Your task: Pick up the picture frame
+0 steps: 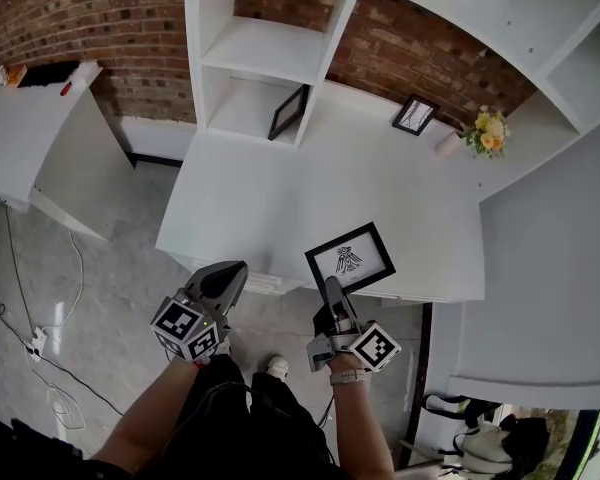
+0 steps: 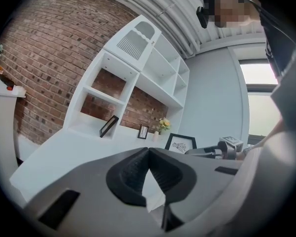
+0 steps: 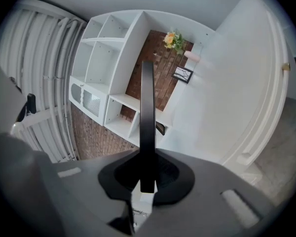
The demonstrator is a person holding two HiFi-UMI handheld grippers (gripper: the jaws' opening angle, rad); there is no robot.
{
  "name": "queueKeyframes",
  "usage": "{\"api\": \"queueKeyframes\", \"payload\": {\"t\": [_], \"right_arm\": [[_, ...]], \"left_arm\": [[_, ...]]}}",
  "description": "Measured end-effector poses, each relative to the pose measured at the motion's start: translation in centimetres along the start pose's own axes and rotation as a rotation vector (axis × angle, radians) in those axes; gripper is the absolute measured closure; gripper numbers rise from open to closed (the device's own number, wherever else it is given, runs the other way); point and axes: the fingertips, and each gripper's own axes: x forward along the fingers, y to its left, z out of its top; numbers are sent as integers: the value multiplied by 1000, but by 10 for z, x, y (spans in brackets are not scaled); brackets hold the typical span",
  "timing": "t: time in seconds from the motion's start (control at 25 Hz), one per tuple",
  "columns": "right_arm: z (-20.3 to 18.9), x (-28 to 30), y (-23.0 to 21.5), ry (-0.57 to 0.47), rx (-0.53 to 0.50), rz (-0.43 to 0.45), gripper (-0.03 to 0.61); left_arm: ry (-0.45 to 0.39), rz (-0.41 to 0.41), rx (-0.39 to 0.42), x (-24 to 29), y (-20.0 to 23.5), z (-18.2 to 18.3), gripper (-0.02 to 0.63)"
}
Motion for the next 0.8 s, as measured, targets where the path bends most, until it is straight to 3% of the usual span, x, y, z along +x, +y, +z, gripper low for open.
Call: {"api": "queueKeyframes", "payload": {"t": [0.16, 0.36, 0.8], "right_arm": [[18, -8, 8, -25, -78, -6, 545], [34, -22, -2, -36, -189, -82, 545], [64, -23, 24, -73, -389, -79, 545]], "left_arm": [[0, -9, 12, 10, -5, 9, 612], [-24, -35, 30, 23, -13, 25, 612], [-59, -59, 39, 38, -25, 51, 612]]}}
